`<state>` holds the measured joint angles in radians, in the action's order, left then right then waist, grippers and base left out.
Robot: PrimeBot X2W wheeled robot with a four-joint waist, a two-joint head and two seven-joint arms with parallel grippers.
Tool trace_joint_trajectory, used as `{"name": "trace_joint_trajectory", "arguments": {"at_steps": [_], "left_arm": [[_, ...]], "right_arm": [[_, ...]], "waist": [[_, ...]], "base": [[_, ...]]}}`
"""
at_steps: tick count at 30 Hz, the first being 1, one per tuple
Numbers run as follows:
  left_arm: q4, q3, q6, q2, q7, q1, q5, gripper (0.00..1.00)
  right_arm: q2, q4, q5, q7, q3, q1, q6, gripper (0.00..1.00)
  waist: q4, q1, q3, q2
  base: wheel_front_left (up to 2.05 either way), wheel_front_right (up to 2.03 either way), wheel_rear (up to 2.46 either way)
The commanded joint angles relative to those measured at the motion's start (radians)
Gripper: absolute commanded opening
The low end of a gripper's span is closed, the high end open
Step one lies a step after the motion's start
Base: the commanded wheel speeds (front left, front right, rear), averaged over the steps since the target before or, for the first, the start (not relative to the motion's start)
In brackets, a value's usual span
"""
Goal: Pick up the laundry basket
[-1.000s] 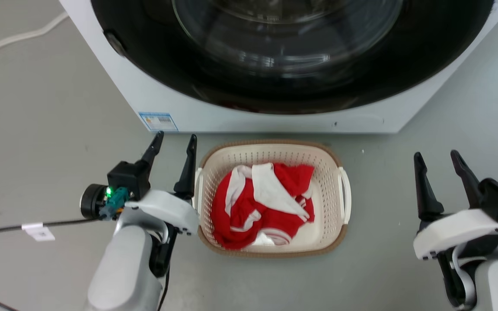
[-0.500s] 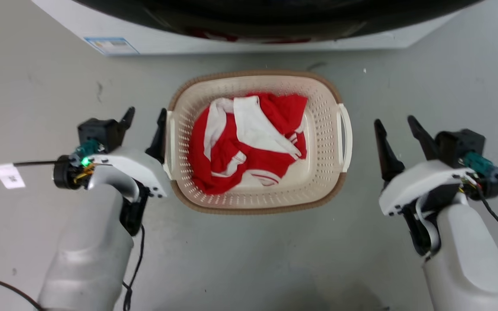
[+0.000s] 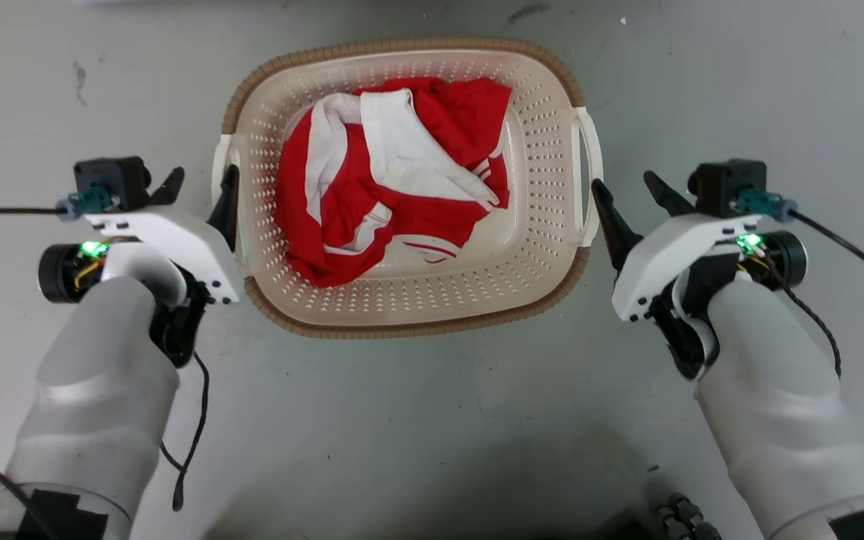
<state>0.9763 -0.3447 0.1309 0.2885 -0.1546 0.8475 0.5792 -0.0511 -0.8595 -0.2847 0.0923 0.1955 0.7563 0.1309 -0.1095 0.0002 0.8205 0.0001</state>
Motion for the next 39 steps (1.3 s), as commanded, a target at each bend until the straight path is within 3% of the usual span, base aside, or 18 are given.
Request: {"name": "trace_joint_trajectory", "arguments": {"at_steps": [1,5,15,24,25,27,28,29,30,39], "left_arm": [[0.003,-0.003,0.000,0.005,0.002,0.014,0.003,1.00],[0.037,-0.042,-0.001,0.040,0.048,0.052,0.050,1.00],[0.080,-0.106,-0.002,0.063,0.089,0.107,0.109,1.00],[0.110,-0.159,-0.002,0.045,0.092,0.128,0.147,1.00],[0.111,-0.165,-0.002,0.046,0.089,0.131,0.151,1.00],[0.112,-0.176,-0.002,0.044,0.085,0.134,0.162,1.00],[0.112,-0.182,-0.002,0.043,0.089,0.134,0.168,0.83],[0.111,-0.188,-0.001,0.044,0.092,0.134,0.173,0.38],[0.109,-0.195,-0.001,0.048,0.091,0.135,0.177,0.00],[0.096,-0.249,-0.001,0.055,0.061,0.144,0.217,0.00]], "right_arm": [[0.001,-0.007,-0.012,0.004,0.005,0.019,0.000,1.00],[0.001,-0.111,-0.069,0.000,0.084,0.106,0.000,1.00],[0.001,-0.221,-0.177,-0.005,0.224,0.222,0.000,1.00],[0.000,-0.267,-0.254,-0.031,0.331,0.251,0.000,1.00],[0.000,-0.271,-0.262,-0.031,0.339,0.253,0.000,0.76],[0.000,-0.279,-0.282,-0.042,0.354,0.250,0.000,0.14],[0.001,-0.281,-0.291,-0.050,0.364,0.247,0.000,0.00],[0.000,-0.283,-0.298,-0.053,0.371,0.249,0.000,0.00],[0.000,-0.286,-0.307,-0.053,0.378,0.253,0.000,0.00],[-0.004,-0.299,-0.376,-0.083,0.441,0.247,0.000,0.00]], "waist": [[-0.004,-0.0002,0.013,-0.0001],[-0.004,-0.0002,0.046,-0.0001],[0.002,-0.0002,0.091,-0.0001],[0.011,-0.0002,0.097,-0.0001],[0.011,-0.0002,0.098,-0.0001],[0.013,-0.0002,0.097,-0.0001],[0.013,-0.0002,0.096,-0.0001],[0.012,-0.0002,0.096,-0.0001],[0.012,-0.0002,0.096,-0.0001],[0.010,-0.0002,0.084,-0.0001]], "base": [[0.00,0.00,0.00],[0.00,0.00,0.00],[0.00,0.00,0.00],[0.00,0.00,0.00],[0.00,0.00,0.00],[0.00,0.00,0.00],[0.00,0.00,0.00],[0.00,0.00,0.00],[0.00,0.00,0.00],[0.00,0.00,0.00]]}}
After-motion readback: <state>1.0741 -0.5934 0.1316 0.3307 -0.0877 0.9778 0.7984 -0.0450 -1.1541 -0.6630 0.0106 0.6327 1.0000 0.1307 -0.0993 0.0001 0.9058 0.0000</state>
